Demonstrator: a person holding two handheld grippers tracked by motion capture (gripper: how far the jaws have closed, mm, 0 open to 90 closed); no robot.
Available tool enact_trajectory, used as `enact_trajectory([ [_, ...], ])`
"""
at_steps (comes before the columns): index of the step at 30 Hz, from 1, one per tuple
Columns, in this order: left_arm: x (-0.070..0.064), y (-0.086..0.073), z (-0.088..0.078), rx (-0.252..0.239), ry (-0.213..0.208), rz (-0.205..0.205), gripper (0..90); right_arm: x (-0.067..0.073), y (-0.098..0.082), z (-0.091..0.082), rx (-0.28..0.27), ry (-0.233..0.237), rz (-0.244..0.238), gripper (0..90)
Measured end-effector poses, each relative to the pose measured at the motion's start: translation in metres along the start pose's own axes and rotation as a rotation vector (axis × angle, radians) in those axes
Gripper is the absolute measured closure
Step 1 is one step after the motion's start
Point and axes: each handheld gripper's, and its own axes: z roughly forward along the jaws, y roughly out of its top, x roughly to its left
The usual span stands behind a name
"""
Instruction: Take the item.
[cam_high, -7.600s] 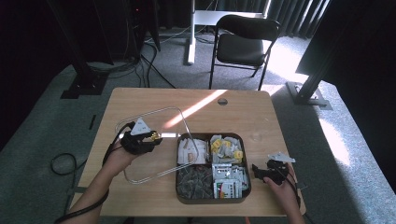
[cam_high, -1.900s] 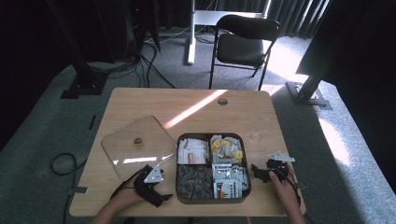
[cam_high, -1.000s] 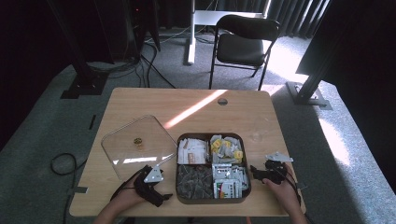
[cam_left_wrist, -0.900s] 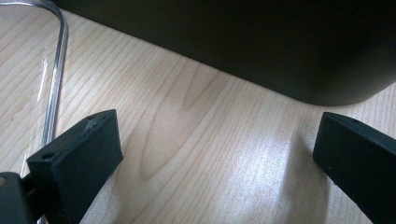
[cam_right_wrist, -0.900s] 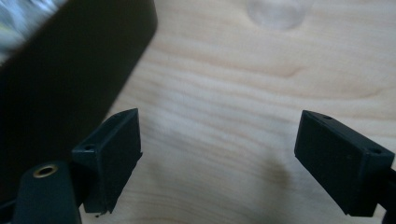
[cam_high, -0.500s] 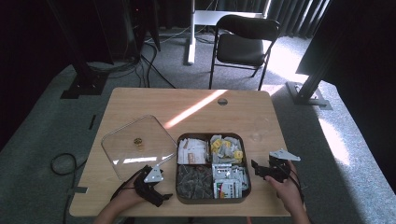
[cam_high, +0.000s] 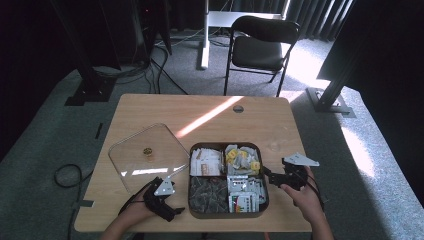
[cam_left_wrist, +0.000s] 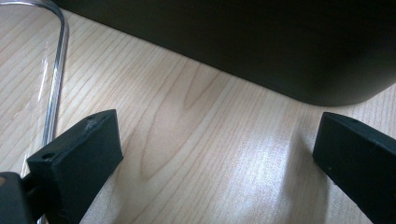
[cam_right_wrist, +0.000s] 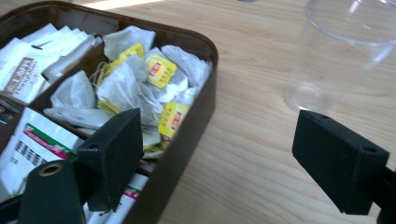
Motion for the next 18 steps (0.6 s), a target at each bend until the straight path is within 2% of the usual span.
enact_trajectory([
  [6,0.000,0.000,0.000,0.000,0.000,0.000,1.2,0.006,0.007,0.004,-0.013,0.032,-0.006,16.1],
  [9,0.000,0.000,0.000,0.000,0.000,0.000,1.2,0.012,0.009,0.008,-0.009,0.045,-0.016,19.8],
  [13,0.000,0.000,0.000,0.000,0.000,0.000,1.2,0.019,0.012,0.013,-0.006,0.068,-0.035,19.8],
  [14,0.000,0.000,0.000,0.000,0.000,0.000,1.2,0.023,0.014,0.016,-0.009,0.089,-0.040,20.0],
  [18,0.000,0.000,0.000,0.000,0.000,0.000,1.2,0.030,0.017,0.023,-0.005,0.106,-0.068,24.9],
])
